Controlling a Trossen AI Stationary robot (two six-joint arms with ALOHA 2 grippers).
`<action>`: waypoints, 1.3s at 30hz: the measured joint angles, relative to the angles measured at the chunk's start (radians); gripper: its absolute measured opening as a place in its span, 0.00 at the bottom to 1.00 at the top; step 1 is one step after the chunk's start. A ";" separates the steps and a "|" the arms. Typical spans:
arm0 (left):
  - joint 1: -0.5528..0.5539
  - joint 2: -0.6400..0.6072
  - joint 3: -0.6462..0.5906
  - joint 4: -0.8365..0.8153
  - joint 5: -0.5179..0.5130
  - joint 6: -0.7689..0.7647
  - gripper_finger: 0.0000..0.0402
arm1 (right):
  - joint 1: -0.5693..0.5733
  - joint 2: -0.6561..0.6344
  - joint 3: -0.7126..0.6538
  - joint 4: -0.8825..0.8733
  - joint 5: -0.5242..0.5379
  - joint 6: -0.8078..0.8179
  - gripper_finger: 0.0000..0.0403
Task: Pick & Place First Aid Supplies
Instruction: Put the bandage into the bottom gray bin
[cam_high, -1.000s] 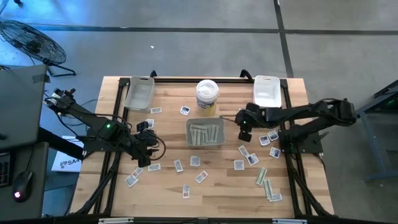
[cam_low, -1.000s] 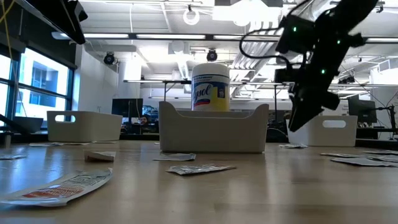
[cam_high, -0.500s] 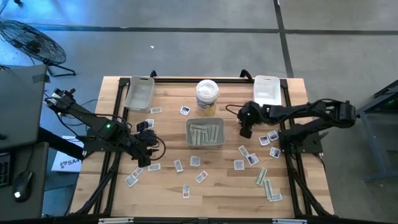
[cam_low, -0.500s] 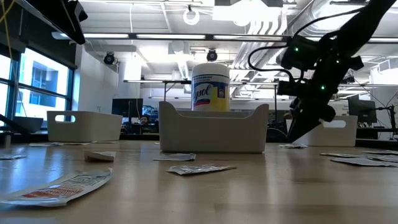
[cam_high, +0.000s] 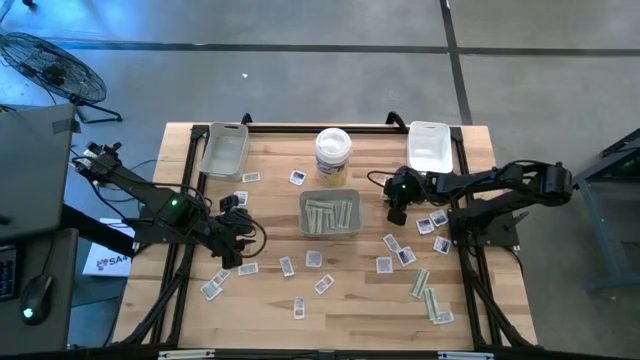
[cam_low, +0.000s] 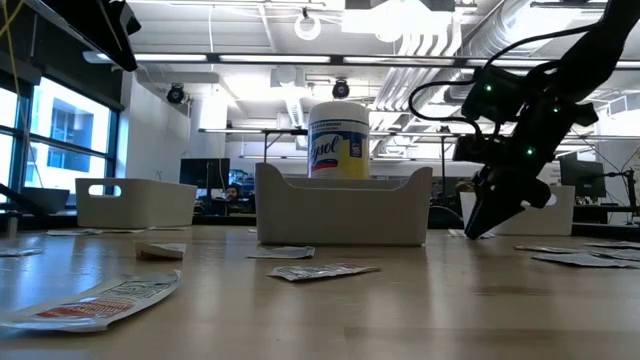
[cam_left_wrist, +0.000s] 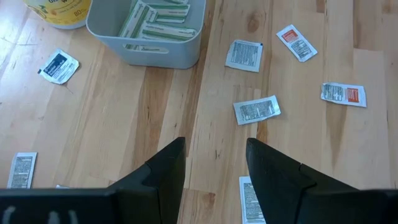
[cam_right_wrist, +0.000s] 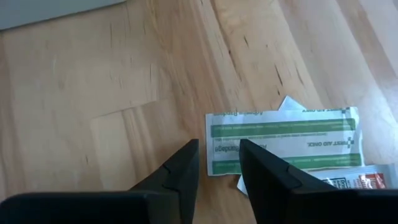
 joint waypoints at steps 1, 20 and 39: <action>0.000 0.000 0.000 0.000 0.000 0.000 0.41 | 0.000 0.000 0.000 -0.002 0.001 -0.001 0.25; 0.000 0.000 0.000 0.000 0.000 0.000 0.41 | 0.067 -0.025 0.121 -0.157 0.042 0.007 0.01; 0.000 0.000 0.000 0.000 0.000 0.000 0.41 | 0.486 -0.027 0.650 -0.353 0.197 0.034 0.01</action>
